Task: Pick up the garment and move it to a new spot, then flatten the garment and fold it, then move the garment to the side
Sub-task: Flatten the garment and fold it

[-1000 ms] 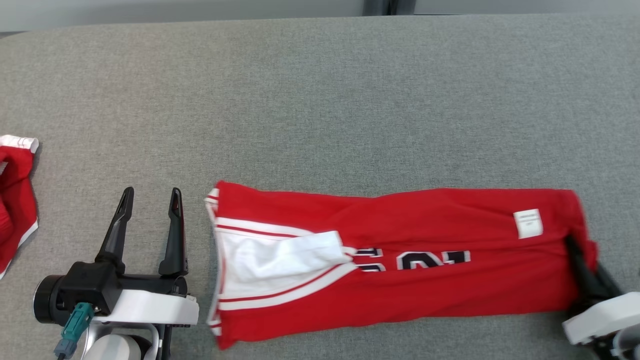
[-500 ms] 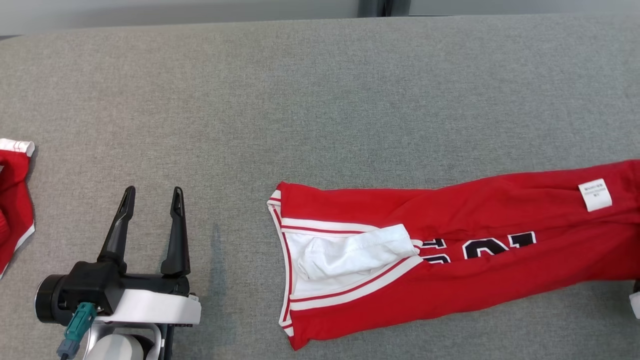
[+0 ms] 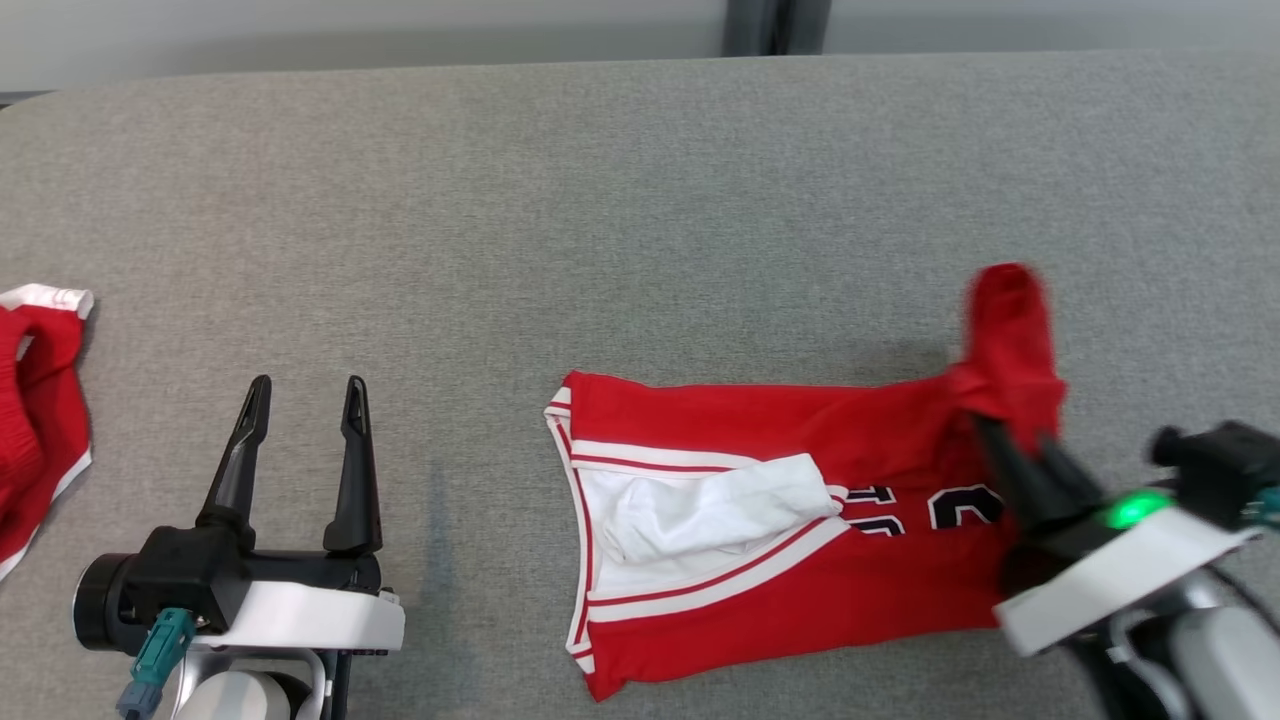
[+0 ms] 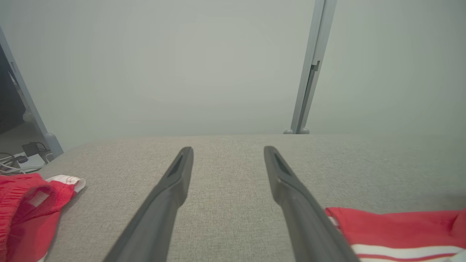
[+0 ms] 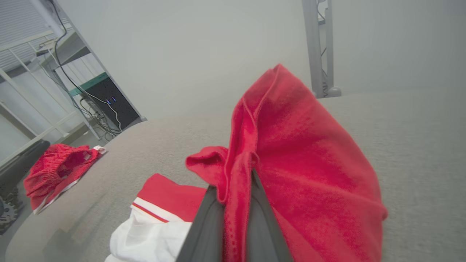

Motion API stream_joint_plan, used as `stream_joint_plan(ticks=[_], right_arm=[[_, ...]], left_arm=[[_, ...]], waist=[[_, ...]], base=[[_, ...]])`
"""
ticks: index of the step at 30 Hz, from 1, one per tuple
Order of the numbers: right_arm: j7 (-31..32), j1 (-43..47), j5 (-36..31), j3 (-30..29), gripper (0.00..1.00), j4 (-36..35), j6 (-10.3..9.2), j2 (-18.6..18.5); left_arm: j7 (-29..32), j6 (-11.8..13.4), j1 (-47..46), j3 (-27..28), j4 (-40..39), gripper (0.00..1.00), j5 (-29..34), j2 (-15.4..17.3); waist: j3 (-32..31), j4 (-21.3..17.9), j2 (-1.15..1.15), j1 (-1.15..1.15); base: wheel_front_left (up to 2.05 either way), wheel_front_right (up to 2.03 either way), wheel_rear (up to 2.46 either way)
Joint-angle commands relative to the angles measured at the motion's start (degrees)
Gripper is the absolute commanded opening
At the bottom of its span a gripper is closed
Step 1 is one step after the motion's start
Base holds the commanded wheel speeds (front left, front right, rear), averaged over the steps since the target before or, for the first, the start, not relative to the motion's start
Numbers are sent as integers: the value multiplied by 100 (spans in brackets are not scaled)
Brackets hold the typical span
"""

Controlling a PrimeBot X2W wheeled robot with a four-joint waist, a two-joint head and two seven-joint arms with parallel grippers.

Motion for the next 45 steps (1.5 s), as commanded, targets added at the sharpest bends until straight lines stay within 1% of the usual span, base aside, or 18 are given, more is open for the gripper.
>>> stream_joint_plan(ticks=[1, 2, 4, 7, 8, 12, 16, 21, 23, 24, 27, 29, 32, 35, 36, 43, 44, 45], right_arm=[[86, -126, -22, 246, 0, -145, 4, 169], [86, -126, -22, 246, 0, -145, 4, 169], [174, -196, 18, 610, 0, -179, 4, 392], [119, -310, 82, 1109, 0, -73, 4, 773], [95, -334, 172, 1293, 0, -8, 4, 922], [-97, -523, 241, 1812, 0, 459, 4, 1218], [-335, -709, 293, 2201, 0, 945, 4, 1352], [-619, -877, 516, 2422, 0, 1400, 4, 1433], [-703, -929, 577, 2485, 69, 1489, 4, 1411], [-762, -965, 557, 2507, 100, 1528, 4, 1378], [-972, -1100, 381, 2574, 100, 1484, 4, 1255], [-1060, -1109, 388, 2544, 100, 1354, 4, 1220], [-1162, -1151, 244, 2273, 100, 1149, 4, 1056], [-1213, -1079, -50, 1764, 100, 961, 4, 913], [-1225, -1042, -239, 1548, 100, 920, 4, 834], [-1231, -489, -1097, -255, 100, 579, 4, 550], [-1231, -392, -1182, -462, 100, 544, 4, 536], [-1231, -392, -1182, -462, 100, 544, 4, 536]], left_arm=[[-15, -18, -44, -1, 15, 100, -32, -6], [-15, -18, -44, -1, 15, 100, -32, -6], [-18, -21, -37, -14, 36, 100, -42, -21], [-22, -40, -38, -55, 85, 100, -41, -47], [-24, -35, -39, -64, 95, 100, -47, -51], [-30, -80, -62, -100, 131, 100, -58, -88], [-32, -103, -96, -139, 166, 100, -61, -139], [-38, -127, -122, -143, 190, 100, -49, -195], [-40, -129, -121, -131, 198, 100, -42, -208], [-41, -129, -114, -125, 200, 100, -38, -214], [-45, -117, -83, -86, 200, 100, -26, -224], [-42, -105, -84, -68, 193, 100, -13, -222], [-42, -83, -74, -46, 179, 100, 7, -214], [-43, -58, -49, -22, 149, 100, 15, -198], [-43, -49, -33, -8, 142, 100, 9, -190], [-43, 22, 55, 61, 95, 100, -27, -144], [-42, 22, 69, 59, 92, 100, -31, -141], [-42, 22, 69, 59, 92, 100, -31, -141]], waist=[[-28, 71, 0, 0], [-28, 71, 0, 0], [-58, 128, 0, 0], [-111, 234, 0, 0], [-118, 264, 0, 0], [-132, 385, 0, 0], [-114, 501, 0, 0], [-59, 581, 0, 0], [-47, 585, 0, 0], [-44, 583, 0, 0], [-38, 548, 0, 0], [-42, 519, 0, 0], [-59, 468, 0, 0], [-74, 411, 0, 0], [-81, 390, 0, 0], [-132, 244, 0, 0], [-141, 223, 0, 0], [-141, 223, 0, 0]], base=[[0, 0, 0], [0, 0, 0], [0, 0, 0], [0, 0, 0], [0, 0, 0], [0, 0, 0], [0, 0, 0], [0, 0, 0], [0, 0, 0], [0, 0, 0], [0, 0, 0], [0, 0, 0], [0, 0, 0], [0, 0, 0], [0, 0, 0], [0, 0, 0], [0, 0, 0], [0, 0, 0]])
